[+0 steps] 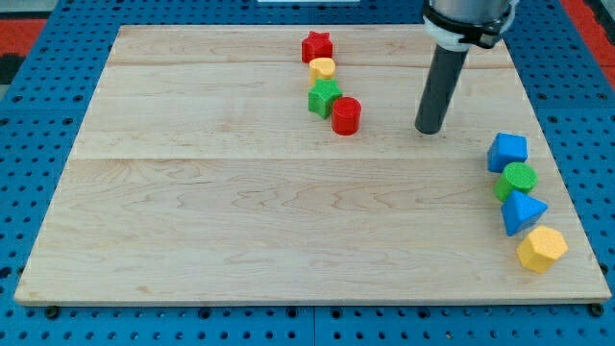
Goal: Move red circle to the top of blue cube
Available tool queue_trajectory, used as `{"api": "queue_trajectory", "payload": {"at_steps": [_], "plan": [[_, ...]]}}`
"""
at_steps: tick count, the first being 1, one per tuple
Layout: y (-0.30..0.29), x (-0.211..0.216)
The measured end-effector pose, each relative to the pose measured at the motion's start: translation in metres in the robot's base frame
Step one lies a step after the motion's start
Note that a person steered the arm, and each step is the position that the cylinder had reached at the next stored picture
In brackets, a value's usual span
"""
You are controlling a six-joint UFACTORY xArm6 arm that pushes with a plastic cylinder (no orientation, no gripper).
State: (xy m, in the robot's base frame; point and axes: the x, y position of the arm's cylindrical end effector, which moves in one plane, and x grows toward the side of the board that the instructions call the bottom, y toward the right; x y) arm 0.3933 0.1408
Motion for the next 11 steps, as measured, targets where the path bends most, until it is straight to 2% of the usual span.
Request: {"api": "queue_trajectory", "payload": {"at_steps": [3,5,6,8,9,11], "plan": [[-0.05,-0.007],[-0.062,0.047],[-0.101,0.044],[-0.139,-0.006],[-0.13,-0.011],[-0.066,-0.023]]}}
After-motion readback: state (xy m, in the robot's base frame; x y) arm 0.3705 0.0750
